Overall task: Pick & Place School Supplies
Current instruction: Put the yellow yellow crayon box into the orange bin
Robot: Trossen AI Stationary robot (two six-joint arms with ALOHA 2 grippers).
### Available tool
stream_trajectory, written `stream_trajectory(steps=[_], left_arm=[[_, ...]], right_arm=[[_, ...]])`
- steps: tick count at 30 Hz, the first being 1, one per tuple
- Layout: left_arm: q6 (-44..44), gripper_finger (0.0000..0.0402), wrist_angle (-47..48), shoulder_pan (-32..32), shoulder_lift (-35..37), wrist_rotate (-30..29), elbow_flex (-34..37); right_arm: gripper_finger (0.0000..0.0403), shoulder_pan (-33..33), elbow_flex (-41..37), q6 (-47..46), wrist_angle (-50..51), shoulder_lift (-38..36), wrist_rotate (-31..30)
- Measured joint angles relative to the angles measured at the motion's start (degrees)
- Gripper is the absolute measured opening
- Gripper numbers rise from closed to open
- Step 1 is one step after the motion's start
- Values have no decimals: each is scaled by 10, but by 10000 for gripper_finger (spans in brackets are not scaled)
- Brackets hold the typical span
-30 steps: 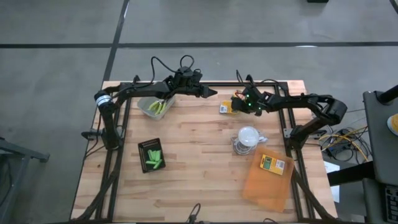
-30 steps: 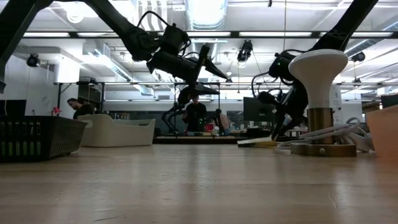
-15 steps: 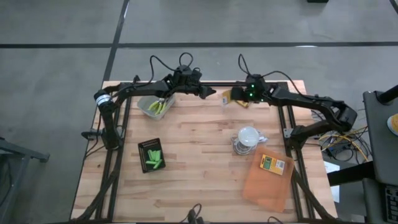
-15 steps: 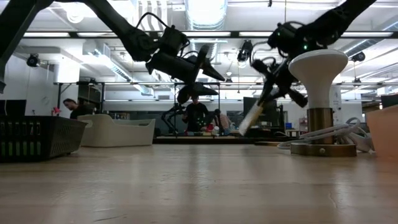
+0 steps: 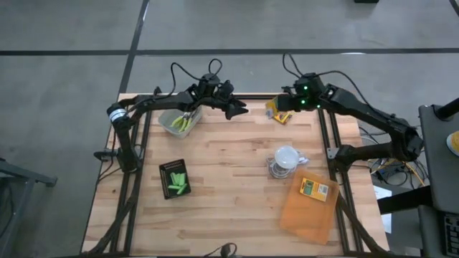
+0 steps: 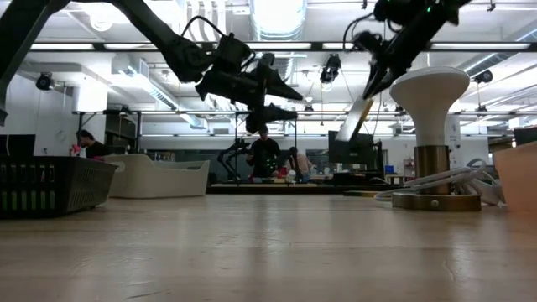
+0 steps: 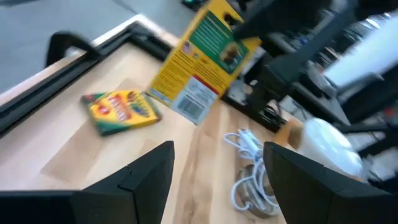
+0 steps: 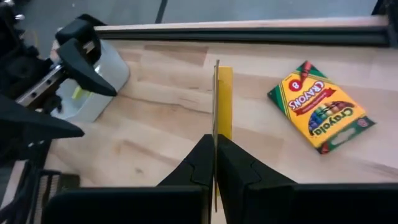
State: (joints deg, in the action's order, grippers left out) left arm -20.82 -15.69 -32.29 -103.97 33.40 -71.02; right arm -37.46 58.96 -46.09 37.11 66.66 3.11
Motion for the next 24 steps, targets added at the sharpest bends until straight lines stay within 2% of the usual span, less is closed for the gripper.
stream_trajectory(steps=[6,9,16,21,24], left_arm=[[106,252,8,-1,46,60,0],[162,252,27,-1,79,59,0],[231,252,63,-3,149,33,0],[305,252,71,-3,199,30,0],[341,252,73,-3,230,27,0]], right_arm=[[8,1,92,50,125,-19,37],[8,1,141,67,203,-21,61],[8,1,248,75,377,-22,68],[8,1,319,107,471,-22,136],[8,1,349,95,523,-24,174]])
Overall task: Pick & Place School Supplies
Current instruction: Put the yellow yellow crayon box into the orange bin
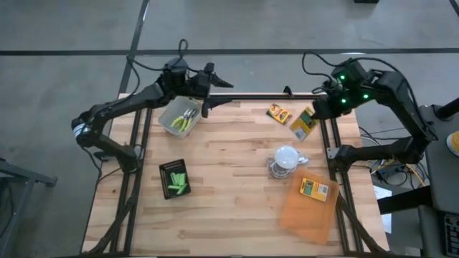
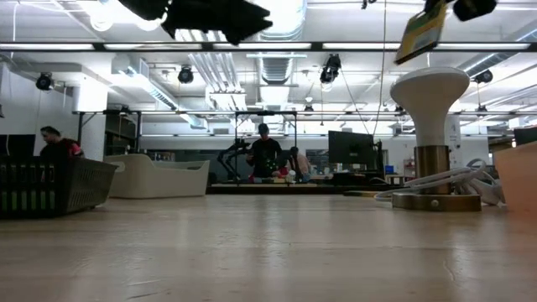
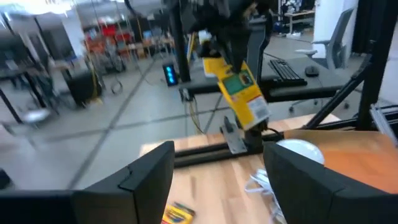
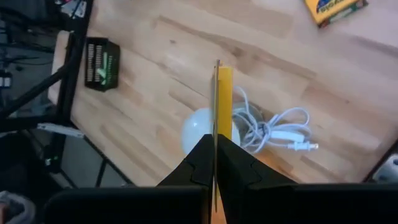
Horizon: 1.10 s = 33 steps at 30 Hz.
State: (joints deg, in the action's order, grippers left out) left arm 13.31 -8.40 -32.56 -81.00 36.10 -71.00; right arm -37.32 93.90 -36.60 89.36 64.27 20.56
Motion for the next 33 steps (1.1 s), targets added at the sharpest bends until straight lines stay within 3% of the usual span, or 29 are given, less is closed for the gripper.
stream_trajectory(steps=[15,33], left_arm=[[90,252,6,-1,85,-92,0],[-37,252,17,0,83,-92,1]], right_arm=[[8,80,9,2,7,-67,46],[8,177,-58,5,7,-140,35]])
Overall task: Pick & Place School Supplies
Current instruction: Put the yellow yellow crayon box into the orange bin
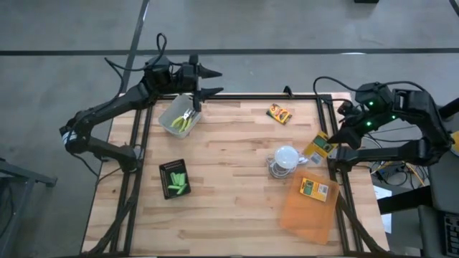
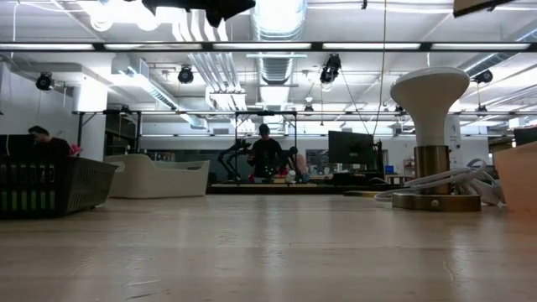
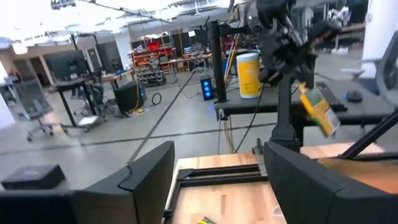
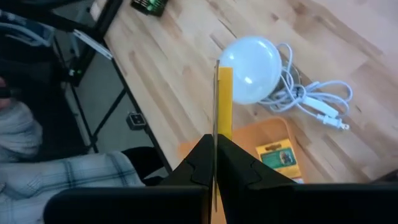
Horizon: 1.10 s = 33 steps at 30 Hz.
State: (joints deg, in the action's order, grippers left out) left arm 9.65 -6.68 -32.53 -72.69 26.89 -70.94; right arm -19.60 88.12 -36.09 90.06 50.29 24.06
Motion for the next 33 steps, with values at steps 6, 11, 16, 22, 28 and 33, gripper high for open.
stream_trajectory(steps=[6,11,16,22,28,33], left_arm=[[-107,252,0,0,0,0,0],[-158,252,-1,0,0,0,0],[-161,252,-2,1,0,0,0],[-156,252,-2,1,0,0,0],[-155,252,-2,1,0,0,0],[-155,252,-1,1,0,0,0]], right_arm=[[8,0,-49,47,-26,-1,-2],[8,0,-64,105,-86,23,10],[8,7,-74,158,-80,61,54],[8,54,-81,172,-110,88,73],[8,126,-80,138,-206,109,73],[8,199,-81,140,-207,134,74]])
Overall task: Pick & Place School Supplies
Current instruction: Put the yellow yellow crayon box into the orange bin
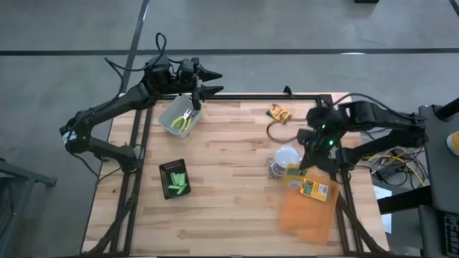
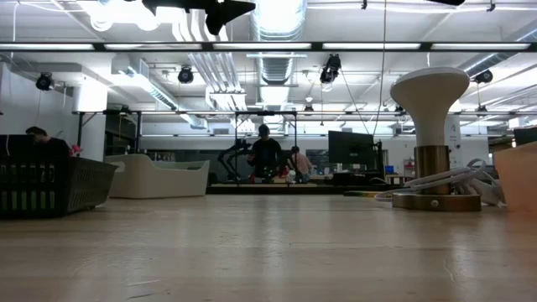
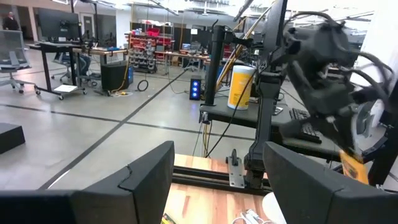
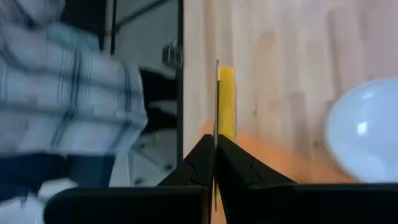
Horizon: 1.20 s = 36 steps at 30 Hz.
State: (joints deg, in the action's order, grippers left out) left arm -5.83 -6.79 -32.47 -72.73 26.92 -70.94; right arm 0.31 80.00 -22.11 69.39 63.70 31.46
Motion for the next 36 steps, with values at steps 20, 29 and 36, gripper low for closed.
stream_trajectory(steps=[20,29,36], left_arm=[[0,252,1,0,0,0,0],[-1,252,30,0,0,0,0],[-1,252,34,0,0,0,0]], right_arm=[[8,258,-122,-186,9,24,-211],[8,326,-213,-361,5,24,-314],[8,337,-285,-429,-35,24,-312]])
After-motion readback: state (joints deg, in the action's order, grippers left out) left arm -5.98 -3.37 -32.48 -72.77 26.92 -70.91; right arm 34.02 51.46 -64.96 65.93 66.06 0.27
